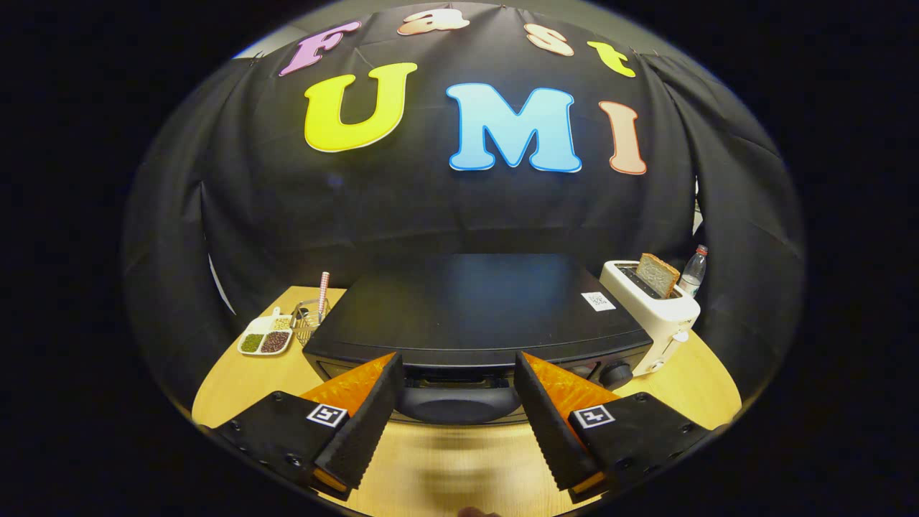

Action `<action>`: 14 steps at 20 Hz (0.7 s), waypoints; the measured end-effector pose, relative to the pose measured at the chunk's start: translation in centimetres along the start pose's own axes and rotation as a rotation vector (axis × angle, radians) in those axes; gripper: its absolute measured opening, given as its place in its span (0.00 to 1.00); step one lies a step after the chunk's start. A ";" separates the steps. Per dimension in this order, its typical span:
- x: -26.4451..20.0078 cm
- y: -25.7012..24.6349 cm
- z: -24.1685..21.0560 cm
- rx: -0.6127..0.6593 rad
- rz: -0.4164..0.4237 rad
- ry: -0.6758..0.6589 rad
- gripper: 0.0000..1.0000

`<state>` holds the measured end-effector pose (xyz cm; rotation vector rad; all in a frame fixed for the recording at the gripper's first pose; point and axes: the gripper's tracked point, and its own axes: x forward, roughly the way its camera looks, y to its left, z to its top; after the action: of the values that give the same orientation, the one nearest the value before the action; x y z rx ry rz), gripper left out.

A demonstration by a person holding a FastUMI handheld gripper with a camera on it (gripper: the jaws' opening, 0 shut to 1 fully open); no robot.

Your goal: Open the toaster oven, put the food inside, and close the toaster oven door.

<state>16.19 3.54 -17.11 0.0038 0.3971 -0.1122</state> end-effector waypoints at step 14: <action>1.6 1.2 -1.2 0.007 0.034 0.100 0.99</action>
<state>17.29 4.61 -18.85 0.0229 0.4959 -0.0795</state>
